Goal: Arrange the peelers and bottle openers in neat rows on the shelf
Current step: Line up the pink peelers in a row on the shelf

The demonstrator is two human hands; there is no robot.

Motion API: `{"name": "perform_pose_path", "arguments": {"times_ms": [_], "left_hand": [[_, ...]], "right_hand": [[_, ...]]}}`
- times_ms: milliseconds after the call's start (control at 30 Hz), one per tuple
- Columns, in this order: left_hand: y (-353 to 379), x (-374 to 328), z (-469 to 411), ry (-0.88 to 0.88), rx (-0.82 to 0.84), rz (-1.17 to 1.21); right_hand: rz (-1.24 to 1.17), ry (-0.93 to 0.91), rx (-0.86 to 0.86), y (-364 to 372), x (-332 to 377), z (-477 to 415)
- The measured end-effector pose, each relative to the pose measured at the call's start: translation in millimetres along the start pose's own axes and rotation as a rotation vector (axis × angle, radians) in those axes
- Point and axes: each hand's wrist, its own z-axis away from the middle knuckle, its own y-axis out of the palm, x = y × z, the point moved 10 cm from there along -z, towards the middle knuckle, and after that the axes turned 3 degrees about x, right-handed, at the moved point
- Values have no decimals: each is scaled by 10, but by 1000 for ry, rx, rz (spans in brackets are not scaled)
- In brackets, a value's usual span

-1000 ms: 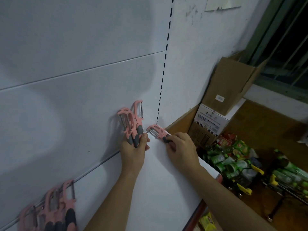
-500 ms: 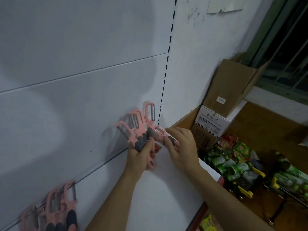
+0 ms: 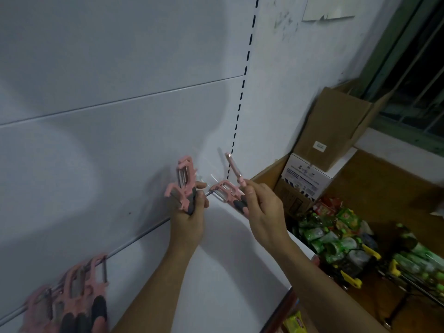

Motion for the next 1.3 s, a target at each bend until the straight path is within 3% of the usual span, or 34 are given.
{"name": "perform_pose_path", "arguments": {"times_ms": [100, 267, 567, 867, 1100, 1300], "left_hand": [[26, 79, 15, -44, -4, -24], [0, 125, -6, -74, -4, -32], [39, 114, 10, -88, 8, 28], [18, 168, -3, -137, -16, 19], [50, 181, -7, -123, 11, 25], [38, 174, -13, -101, -3, 31]], "right_hand": [[138, -18, 58, 14, -39, 18], [254, 0, -6, -141, -96, -26], [548, -64, 250, 228, -175, 64], [404, -82, 70, 53, -109, 51], [345, -82, 65, 39, -230, 98], [396, -186, 147, 150, -143, 172]]}}
